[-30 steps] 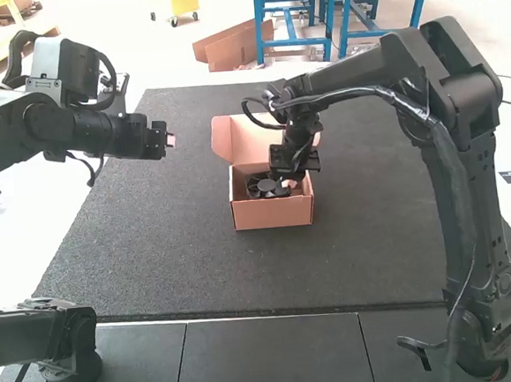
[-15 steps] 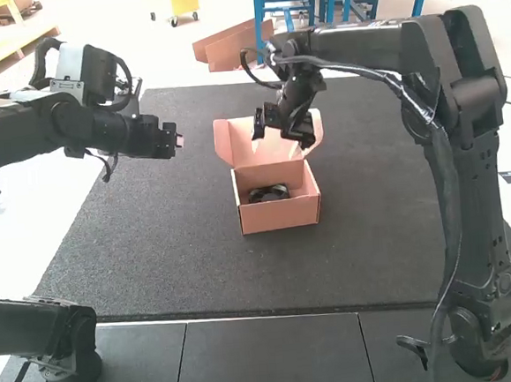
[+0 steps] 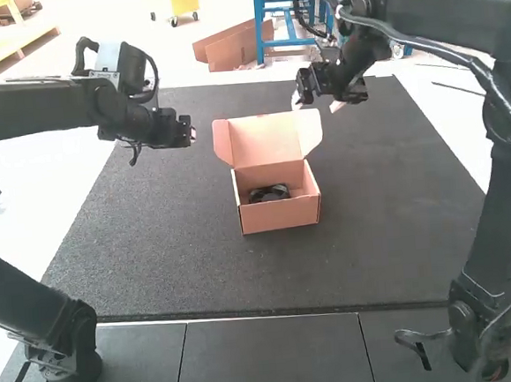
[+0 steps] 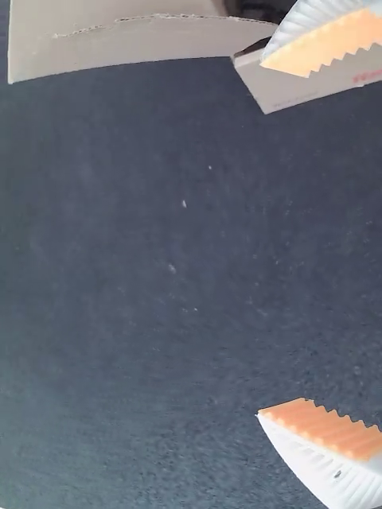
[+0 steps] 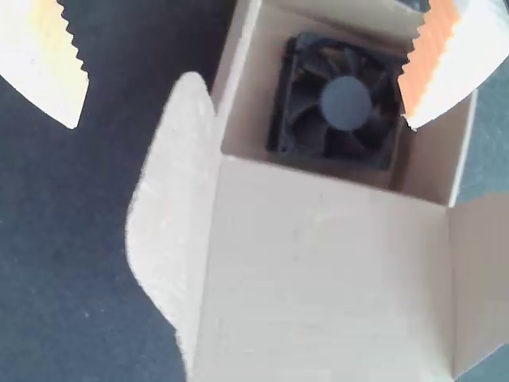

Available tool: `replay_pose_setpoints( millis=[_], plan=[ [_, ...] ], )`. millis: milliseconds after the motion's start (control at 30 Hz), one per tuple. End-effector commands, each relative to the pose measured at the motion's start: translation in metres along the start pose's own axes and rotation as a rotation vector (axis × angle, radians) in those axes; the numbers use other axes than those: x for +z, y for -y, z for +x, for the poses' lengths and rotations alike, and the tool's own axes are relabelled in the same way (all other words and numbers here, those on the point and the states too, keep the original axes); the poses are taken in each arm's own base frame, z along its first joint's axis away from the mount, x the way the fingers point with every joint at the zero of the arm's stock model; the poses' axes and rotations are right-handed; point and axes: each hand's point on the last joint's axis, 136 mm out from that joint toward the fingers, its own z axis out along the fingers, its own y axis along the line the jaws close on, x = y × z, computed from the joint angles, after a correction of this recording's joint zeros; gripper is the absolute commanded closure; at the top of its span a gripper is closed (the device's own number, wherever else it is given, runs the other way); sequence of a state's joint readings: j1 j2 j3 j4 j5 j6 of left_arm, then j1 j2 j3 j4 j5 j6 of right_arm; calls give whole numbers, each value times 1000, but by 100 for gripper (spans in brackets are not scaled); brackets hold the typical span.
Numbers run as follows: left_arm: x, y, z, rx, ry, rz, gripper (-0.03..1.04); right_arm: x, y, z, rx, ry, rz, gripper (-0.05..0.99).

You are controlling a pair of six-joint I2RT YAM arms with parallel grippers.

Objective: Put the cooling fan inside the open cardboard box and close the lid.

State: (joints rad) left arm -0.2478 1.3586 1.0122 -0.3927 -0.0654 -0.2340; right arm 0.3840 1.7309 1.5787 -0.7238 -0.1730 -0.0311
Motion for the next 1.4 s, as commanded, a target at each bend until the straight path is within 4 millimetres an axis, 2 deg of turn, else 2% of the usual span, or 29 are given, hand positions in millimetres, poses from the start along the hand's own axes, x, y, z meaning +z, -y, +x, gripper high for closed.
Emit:
replay_pose_setpoints(
  millis=[0,67,200,433,600,767,1067,1300,1367],
  plan=[
    [5,-6,-16,-49,26,-34,5,-8,9,8,-87,67,35,3],
    [10,-6,-18,-49,19,-44,5,-3,11,14,-89,105,34,3],
    [21,-5,-24,-52,15,-54,5,6,10,9,-69,216,18,3],
    [39,-1,-32,-47,0,-59,5,18,6,1,-47,283,-28,4],
    [50,12,-38,-34,-5,-41,5,35,9,-2,-30,278,-42,4],
    [58,27,-41,-16,-14,-16,5,43,8,-9,-7,275,-57,10],
    [58,46,-45,4,-8,22,5,44,3,-14,29,281,-74,23],
    [58,50,-41,12,-18,30,5,41,4,-16,54,291,-78,43],
    [58,50,-40,12,-23,29,5,39,4,-18,56,298,-76,45]
  ],
)
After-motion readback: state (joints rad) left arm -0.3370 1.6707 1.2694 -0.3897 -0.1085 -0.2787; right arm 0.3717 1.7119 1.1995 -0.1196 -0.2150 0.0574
